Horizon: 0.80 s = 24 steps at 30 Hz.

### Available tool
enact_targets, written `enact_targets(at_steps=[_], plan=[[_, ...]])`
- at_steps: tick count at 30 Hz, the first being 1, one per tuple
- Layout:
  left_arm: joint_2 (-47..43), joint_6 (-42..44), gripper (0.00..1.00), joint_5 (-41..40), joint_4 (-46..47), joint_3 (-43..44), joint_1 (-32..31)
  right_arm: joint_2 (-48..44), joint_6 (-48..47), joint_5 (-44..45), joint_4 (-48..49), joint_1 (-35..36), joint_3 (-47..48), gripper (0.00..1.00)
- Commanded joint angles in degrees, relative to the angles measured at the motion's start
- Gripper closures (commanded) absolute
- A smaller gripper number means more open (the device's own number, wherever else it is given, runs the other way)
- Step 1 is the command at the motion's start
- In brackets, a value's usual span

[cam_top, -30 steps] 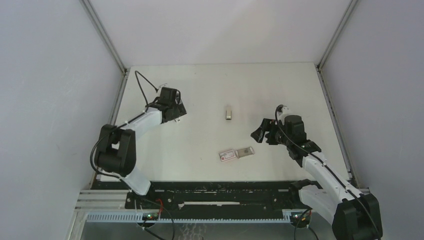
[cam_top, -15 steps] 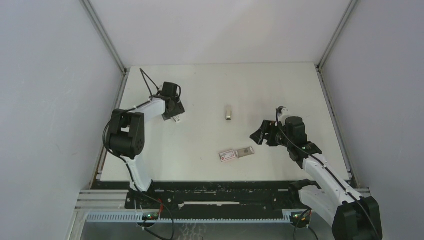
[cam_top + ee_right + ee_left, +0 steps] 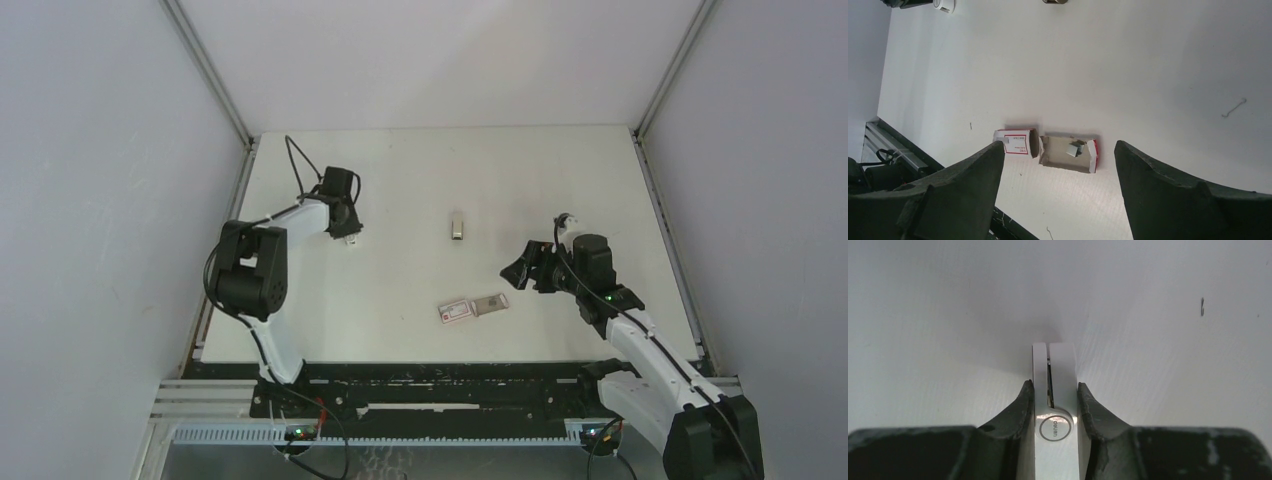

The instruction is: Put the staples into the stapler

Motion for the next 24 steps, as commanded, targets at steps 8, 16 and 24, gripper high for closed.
enact_targets(at_steps=[8,16,24], plan=[[-27.7,24.0,1.0,0.6,19.4,-19.0,-21.1,-0.7,-0.5,-10.5,9.2,-0.5,-1.6,0.19],[-36.8,30.6,1.0,0.6,24.8,-25.3,-39.8,0.6,3.4,-18.7,11.6,-0.4,-0.2,0.19],[-39.5,33.7,1.0,-1.5,25.2,-25.6,-49.0,1.4,10.0,-23.3,13.0,0.7,1.4,0.27]])
